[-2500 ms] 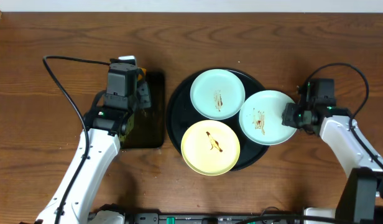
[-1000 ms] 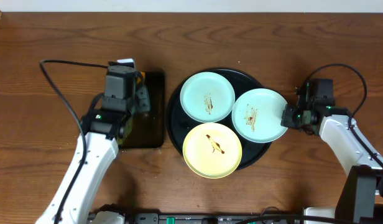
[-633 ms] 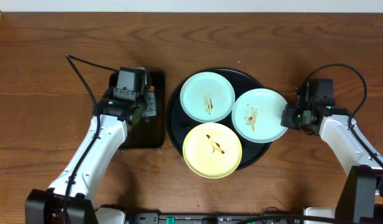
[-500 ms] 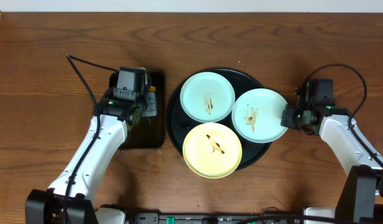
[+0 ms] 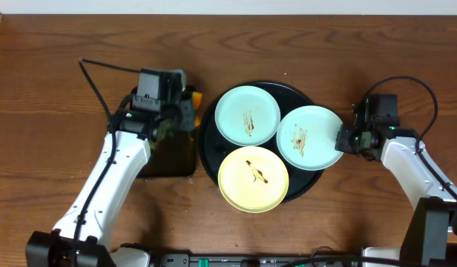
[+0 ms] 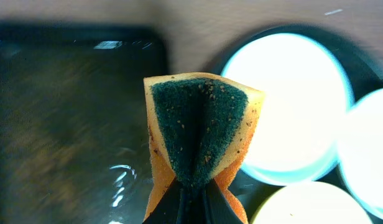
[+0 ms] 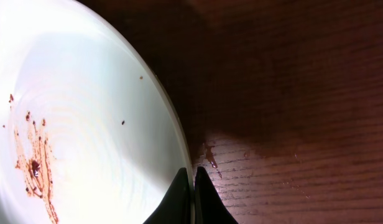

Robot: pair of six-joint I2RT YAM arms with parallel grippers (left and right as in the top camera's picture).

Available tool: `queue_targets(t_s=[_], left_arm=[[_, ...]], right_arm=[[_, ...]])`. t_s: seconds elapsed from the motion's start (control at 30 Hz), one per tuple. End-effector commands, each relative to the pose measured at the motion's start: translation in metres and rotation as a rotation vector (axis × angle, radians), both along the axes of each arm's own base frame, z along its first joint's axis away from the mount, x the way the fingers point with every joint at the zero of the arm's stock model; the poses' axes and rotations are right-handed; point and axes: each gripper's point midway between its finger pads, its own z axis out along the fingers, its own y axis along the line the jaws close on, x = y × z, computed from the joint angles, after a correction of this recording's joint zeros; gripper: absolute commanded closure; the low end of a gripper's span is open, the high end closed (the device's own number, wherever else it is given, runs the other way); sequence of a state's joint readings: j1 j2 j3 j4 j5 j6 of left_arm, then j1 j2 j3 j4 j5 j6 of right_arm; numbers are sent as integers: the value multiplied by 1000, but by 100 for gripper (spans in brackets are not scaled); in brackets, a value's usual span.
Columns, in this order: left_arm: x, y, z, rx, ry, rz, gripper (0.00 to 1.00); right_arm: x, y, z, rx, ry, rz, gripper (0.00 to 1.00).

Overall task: Clean dirty plates on tray and stack at the side
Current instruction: 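Wipe the held pale green plate with the sponge in the left gripper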

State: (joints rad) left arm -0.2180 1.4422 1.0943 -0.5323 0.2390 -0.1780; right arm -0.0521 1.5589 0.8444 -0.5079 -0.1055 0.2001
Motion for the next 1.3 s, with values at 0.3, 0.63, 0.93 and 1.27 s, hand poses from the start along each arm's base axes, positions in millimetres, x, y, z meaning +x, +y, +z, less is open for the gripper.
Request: queue_targets(t_s=[0.3, 0.63, 0.93, 1.27], left_arm=[[-5, -137, 36, -184, 21, -385, 93], [-39, -252, 3, -342, 66, -669, 93], [-57, -297, -47, -425, 193, -694, 93], [-67, -305, -96, -378, 276, -680, 93]], right_arm=[[3, 0, 2, -3, -1, 0, 99], [2, 1, 2, -2, 3, 3, 99], [0, 2, 1, -2, 14, 7, 99], [-2, 2, 0, -2, 23, 7, 99]])
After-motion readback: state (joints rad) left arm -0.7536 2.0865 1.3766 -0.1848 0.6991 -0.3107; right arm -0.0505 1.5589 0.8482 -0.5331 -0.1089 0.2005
